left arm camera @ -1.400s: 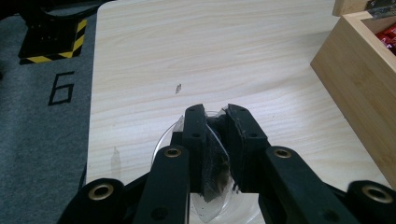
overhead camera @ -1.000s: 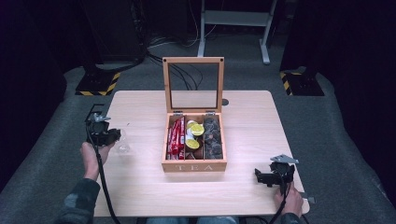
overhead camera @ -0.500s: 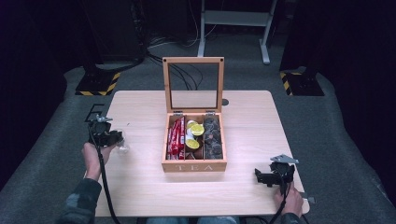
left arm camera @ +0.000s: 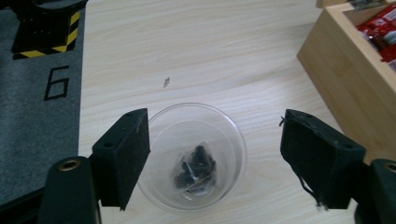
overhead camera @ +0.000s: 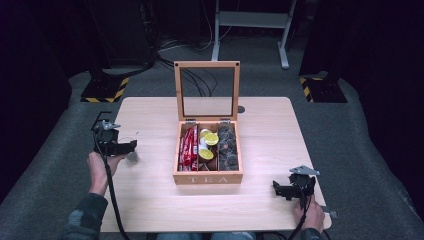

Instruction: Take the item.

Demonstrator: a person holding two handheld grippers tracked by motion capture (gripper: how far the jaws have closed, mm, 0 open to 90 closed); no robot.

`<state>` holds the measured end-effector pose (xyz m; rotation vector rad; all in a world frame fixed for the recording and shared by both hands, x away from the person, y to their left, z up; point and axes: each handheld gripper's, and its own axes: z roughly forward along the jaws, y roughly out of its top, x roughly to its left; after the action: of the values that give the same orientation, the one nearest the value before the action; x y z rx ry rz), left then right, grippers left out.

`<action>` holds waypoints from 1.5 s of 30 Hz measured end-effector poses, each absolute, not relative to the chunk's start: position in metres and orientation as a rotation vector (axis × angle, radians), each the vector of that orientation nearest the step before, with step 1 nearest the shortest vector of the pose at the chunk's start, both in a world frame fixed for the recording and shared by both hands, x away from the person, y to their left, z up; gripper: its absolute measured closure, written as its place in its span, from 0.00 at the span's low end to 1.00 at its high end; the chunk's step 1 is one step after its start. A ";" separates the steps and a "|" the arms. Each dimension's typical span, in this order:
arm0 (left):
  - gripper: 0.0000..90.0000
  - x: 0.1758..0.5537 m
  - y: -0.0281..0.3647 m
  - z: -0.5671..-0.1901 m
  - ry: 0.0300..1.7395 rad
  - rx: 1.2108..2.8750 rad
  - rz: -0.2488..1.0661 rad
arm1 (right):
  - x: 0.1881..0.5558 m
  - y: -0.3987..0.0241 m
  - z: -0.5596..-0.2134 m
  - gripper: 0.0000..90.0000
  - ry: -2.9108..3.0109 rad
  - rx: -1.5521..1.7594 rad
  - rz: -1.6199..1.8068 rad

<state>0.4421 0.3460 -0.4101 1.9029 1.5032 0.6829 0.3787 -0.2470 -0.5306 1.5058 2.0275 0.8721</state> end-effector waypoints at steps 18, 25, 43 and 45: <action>0.16 0.409 0.322 -0.405 1.382 1.868 0.694 | 0.379 -0.247 -0.531 0.00 2.027 1.506 0.873; 0.14 0.391 0.318 -0.408 1.343 1.863 0.690 | 0.379 -0.247 -0.531 0.00 2.028 1.506 0.872; 0.11 0.357 0.302 -0.465 1.341 1.907 0.646 | 0.379 -0.247 -0.531 0.00 2.027 1.506 0.873; 0.11 0.355 0.301 -0.476 1.358 1.917 0.626 | 0.379 -0.247 -0.531 0.00 2.028 1.506 0.873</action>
<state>0.3553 0.3012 -0.4759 1.9172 1.3584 0.6256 0.3786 -0.2469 -0.5306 1.5055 2.0276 0.8726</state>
